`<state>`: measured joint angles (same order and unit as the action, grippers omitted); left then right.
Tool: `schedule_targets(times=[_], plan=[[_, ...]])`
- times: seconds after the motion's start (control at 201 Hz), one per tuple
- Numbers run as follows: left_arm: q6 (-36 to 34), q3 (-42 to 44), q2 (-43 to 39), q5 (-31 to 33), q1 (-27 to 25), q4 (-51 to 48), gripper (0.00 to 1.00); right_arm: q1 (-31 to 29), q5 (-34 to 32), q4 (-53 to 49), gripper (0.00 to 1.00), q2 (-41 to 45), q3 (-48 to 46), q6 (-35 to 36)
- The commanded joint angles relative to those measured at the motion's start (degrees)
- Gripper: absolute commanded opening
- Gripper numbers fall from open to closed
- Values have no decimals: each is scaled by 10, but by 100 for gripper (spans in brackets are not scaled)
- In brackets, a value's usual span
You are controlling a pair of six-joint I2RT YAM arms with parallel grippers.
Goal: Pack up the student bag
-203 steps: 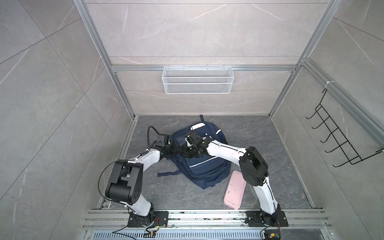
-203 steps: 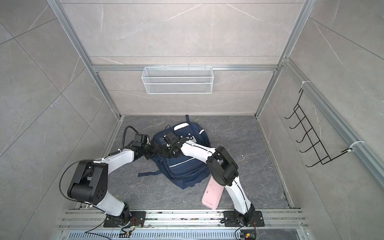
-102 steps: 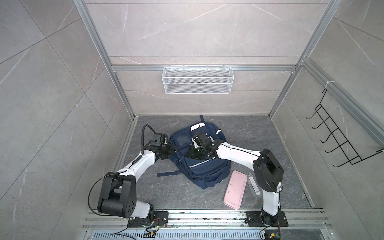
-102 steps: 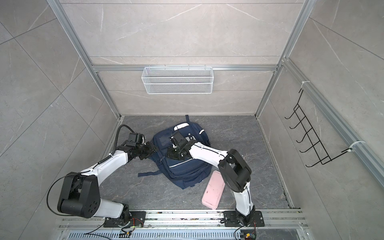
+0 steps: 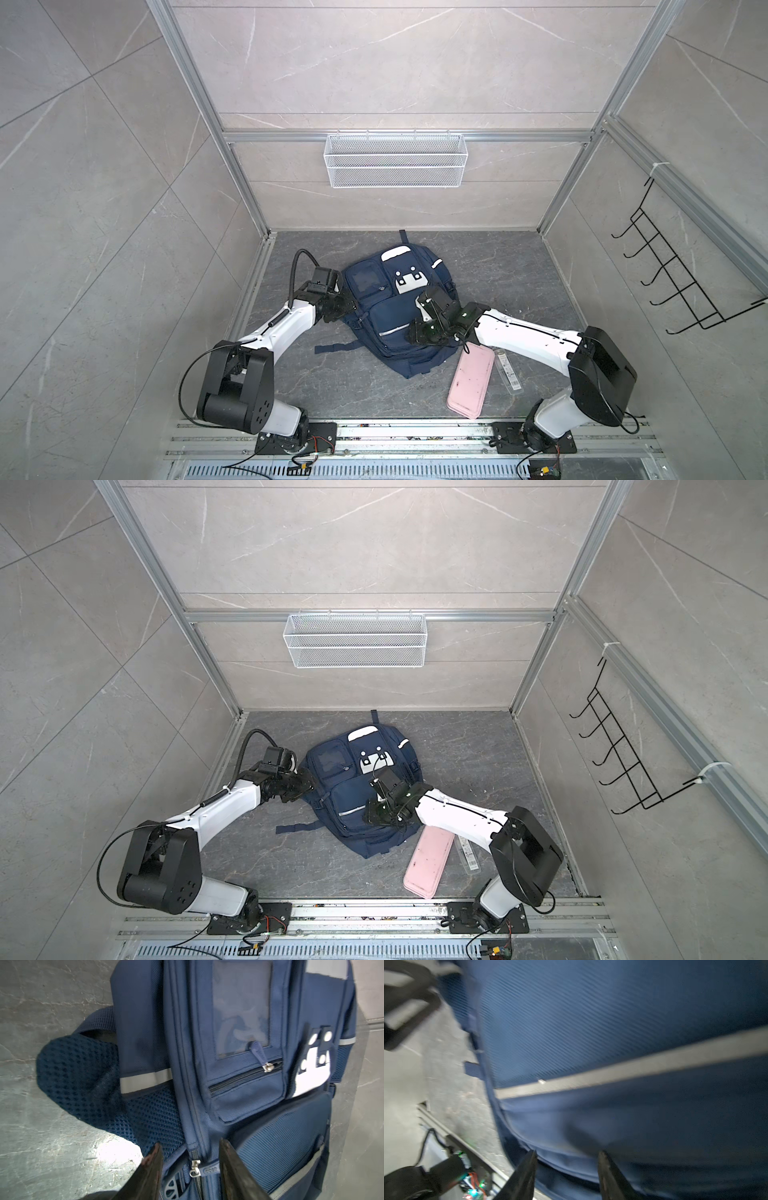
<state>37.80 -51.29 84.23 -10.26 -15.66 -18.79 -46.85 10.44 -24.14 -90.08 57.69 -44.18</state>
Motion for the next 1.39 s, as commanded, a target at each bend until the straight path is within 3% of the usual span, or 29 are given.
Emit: schedule_targets(times=[0.0, 0.418, 0.921, 1.155, 1.389], plan=[[-10, 9, 16, 7, 2, 19, 47, 3, -20, 1, 51, 7, -18, -14], [6, 69, 21, -7, 2, 48, 45, 92, -25, 37, 51, -37, -12, 6], [39, 138, -60, -27, -9, 37, 45, 157, 14, 30, 51, -146, 129, 61], [32, 113, -91, -15, -28, 1, 46, 184, 5, -11, 53, -120, 148, 92], [-6, 59, -128, 27, -65, -60, 51, 184, -8, -30, 58, 3, 71, 94]])
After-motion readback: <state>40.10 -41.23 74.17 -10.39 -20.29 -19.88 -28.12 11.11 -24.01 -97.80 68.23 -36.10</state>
